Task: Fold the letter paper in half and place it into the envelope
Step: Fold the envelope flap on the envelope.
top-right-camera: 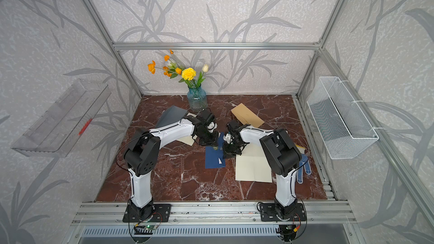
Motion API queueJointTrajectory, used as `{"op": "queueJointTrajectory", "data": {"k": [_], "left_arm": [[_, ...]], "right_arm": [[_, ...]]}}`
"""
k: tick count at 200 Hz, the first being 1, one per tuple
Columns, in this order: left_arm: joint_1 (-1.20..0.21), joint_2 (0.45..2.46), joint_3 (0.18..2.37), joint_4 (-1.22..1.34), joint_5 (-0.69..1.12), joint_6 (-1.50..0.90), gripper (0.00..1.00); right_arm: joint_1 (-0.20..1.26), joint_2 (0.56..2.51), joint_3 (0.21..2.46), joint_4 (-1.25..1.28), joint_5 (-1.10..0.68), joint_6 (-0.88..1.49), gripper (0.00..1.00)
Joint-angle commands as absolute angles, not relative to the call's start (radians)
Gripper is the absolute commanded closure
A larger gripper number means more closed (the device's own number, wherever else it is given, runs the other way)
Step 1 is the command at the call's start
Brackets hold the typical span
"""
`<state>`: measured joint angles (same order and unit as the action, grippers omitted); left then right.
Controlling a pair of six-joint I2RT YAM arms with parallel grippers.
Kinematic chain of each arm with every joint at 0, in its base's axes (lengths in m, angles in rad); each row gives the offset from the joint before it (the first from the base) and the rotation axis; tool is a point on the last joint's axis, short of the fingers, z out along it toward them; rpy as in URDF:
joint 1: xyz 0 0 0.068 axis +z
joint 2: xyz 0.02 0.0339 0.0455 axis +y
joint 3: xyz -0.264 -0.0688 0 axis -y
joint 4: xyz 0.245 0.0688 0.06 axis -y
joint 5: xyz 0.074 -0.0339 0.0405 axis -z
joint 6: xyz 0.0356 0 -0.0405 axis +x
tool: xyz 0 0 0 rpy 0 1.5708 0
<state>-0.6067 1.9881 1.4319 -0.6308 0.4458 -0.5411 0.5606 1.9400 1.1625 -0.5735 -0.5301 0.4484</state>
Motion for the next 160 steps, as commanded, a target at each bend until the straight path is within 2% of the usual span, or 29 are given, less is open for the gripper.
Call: {"op": "queueJointTrajectory", "data": {"k": [1, 107, 160], "left_arm": [[-0.596, 2.018, 1.442, -0.631, 0.449, -0.52, 1.0], [-0.57, 2.149, 1.415, -0.636, 0.415, -0.488, 1.0], [-0.571, 2.137, 1.256, -0.534, 0.388, -0.479, 1.0]], "right_arm": [[0.592, 2.022, 1.091, -0.642, -0.39, 0.459, 1.0], [0.602, 1.998, 1.086, -0.64, -0.397, 0.45, 1.0], [0.601, 1.911, 1.126, -0.707, -0.391, 0.425, 1.0]]}}
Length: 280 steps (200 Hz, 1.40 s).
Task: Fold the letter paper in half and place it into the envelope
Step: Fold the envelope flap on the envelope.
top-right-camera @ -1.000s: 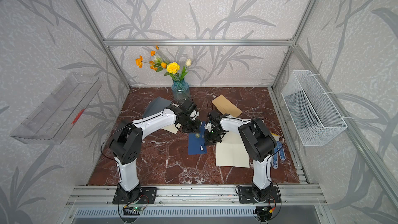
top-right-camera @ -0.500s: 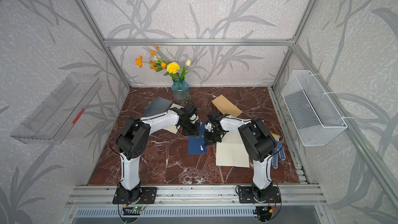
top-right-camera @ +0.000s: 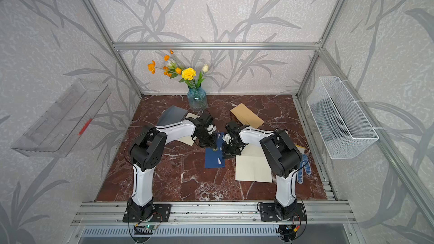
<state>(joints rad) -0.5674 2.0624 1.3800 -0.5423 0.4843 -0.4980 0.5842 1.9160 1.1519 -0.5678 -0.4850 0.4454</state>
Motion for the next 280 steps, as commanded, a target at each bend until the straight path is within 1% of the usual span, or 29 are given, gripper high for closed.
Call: {"op": "queueJointTrajectory", "data": {"k": [1, 33, 57, 94, 122, 160, 230, 280], "left_arm": [[-0.572, 2.137, 1.252, -0.531, 0.386, -0.48, 1.0], [-0.574, 2.14, 1.166, -0.444, 0.369, -0.495, 1.0], [-0.576, 2.14, 1.147, -0.423, 0.351, -0.484, 1.0], [-0.577, 2.112, 1.103, -0.367, 0.336, -0.483, 1.0], [-0.573, 2.114, 1.054, -0.322, 0.346, -0.494, 1.0], [-0.571, 2.116, 0.989, -0.28, 0.352, -0.498, 1.0], [-0.568, 2.146, 0.872, -0.208, 0.365, -0.509, 1.0], [-0.57, 2.17, 0.816, -0.169, 0.37, -0.512, 1.0]], "right_arm": [[0.601, 1.909, 1.127, -0.709, -0.39, 0.425, 1.0], [0.596, 1.851, 1.181, -0.761, -0.392, 0.419, 1.0], [0.593, 1.855, 1.219, -0.763, -0.42, 0.423, 1.0], [0.593, 1.935, 1.323, -0.759, -0.461, 0.43, 1.0], [0.583, 2.002, 1.399, -0.778, -0.456, 0.439, 1.0], [0.543, 2.068, 1.438, -0.782, -0.44, 0.457, 1.0], [0.489, 2.199, 1.524, -0.776, -0.475, 0.466, 1.0], [0.442, 2.276, 1.602, -0.797, -0.465, 0.463, 1.0]]}}
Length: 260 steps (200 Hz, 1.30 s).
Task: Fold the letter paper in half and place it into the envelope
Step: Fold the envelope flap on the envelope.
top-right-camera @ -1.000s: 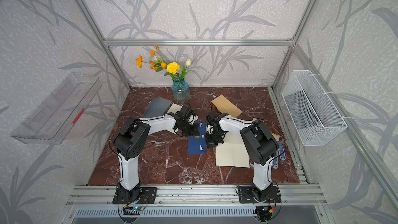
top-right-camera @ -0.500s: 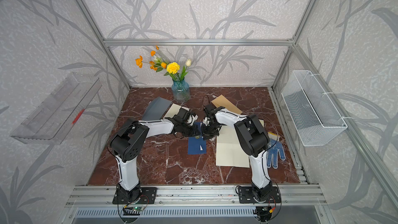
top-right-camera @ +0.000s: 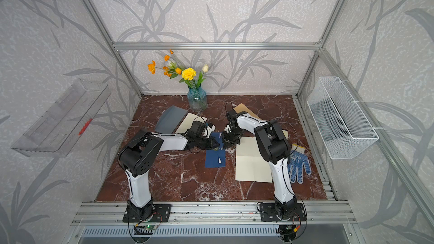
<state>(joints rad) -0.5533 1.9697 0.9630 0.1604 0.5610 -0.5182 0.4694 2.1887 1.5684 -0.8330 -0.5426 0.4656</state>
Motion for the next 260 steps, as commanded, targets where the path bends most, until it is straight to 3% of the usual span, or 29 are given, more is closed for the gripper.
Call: {"op": "queueJointTrajectory", "data": {"k": [1, 99, 144, 201, 242, 260], "left_arm": [[-0.57, 2.17, 0.816, -0.169, 0.37, -0.512, 1.0], [-0.572, 2.18, 0.793, -0.16, 0.371, -0.527, 1.0], [-0.572, 2.111, 0.836, -0.224, 0.35, -0.52, 1.0], [-0.571, 1.845, 1.061, -0.423, 0.301, -0.524, 1.0], [-0.567, 1.713, 1.171, -0.541, 0.246, -0.529, 0.71], [-0.559, 1.682, 1.185, -0.6, 0.233, -0.533, 0.47]], "right_arm": [[0.442, 2.278, 1.605, -0.798, -0.465, 0.463, 1.0], [0.4, 2.421, 1.841, -0.878, -0.501, 0.421, 1.0], [0.4, 2.325, 1.82, -0.869, -0.535, 0.392, 1.0], [0.4, 2.144, 1.796, -0.92, -0.517, 0.348, 1.0], [0.4, 2.049, 1.697, -0.899, -0.514, 0.353, 1.0], [0.402, 2.014, 1.645, -0.872, -0.515, 0.366, 0.97]]}}
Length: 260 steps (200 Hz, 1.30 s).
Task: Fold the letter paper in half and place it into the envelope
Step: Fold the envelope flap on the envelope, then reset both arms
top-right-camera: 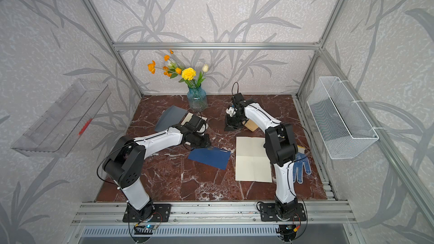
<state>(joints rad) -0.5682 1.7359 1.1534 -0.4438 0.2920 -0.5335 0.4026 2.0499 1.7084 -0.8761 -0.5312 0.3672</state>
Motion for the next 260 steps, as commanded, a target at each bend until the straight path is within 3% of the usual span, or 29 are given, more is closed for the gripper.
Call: {"op": "queueJointTrajectory", "data": {"k": [1, 20, 39, 46, 66, 88, 99, 123, 188, 218, 260], "left_arm": [[-0.559, 1.679, 1.185, -0.602, 0.233, -0.534, 0.46], [-0.547, 1.628, 1.16, -0.621, 0.211, -0.544, 0.28], [-0.524, 1.591, 1.149, -0.662, 0.189, -0.547, 0.18], [-0.516, 1.579, 1.145, -0.669, 0.19, -0.546, 0.08], [-0.499, 1.554, 1.126, -0.678, 0.193, -0.541, 0.0], [-0.49, 1.551, 1.119, -0.698, 0.199, -0.537, 0.0], [-0.484, 1.546, 1.125, -0.719, 0.195, -0.536, 0.0], [-0.443, 1.484, 1.114, -0.732, 0.156, -0.535, 0.0], [-0.212, 1.251, 0.968, -0.63, -0.152, -0.448, 0.0], [-0.157, 1.277, 0.914, -0.529, -0.374, -0.383, 0.0], [-0.078, 1.342, 0.83, -0.295, -0.495, -0.309, 0.0]], "right_arm": [[0.402, 2.013, 1.641, -0.872, -0.515, 0.366, 0.97], [0.405, 1.982, 1.593, -0.854, -0.517, 0.377, 0.92], [0.414, 1.957, 1.552, -0.841, -0.521, 0.38, 0.92], [0.418, 1.95, 1.54, -0.838, -0.519, 0.382, 0.91], [0.423, 1.922, 1.493, -0.812, -0.516, 0.396, 0.89], [0.429, 1.9, 1.454, -0.799, -0.512, 0.394, 0.8], [0.432, 1.887, 1.44, -0.801, -0.504, 0.385, 0.64], [0.436, 1.811, 1.385, -0.784, -0.464, 0.353, 0.0], [0.372, 1.555, 1.166, -0.632, -0.223, 0.259, 0.01], [0.31, 1.462, 1.022, -0.469, -0.016, 0.214, 0.01], [0.274, 1.405, 0.799, -0.192, 0.348, 0.107, 0.01]]}}
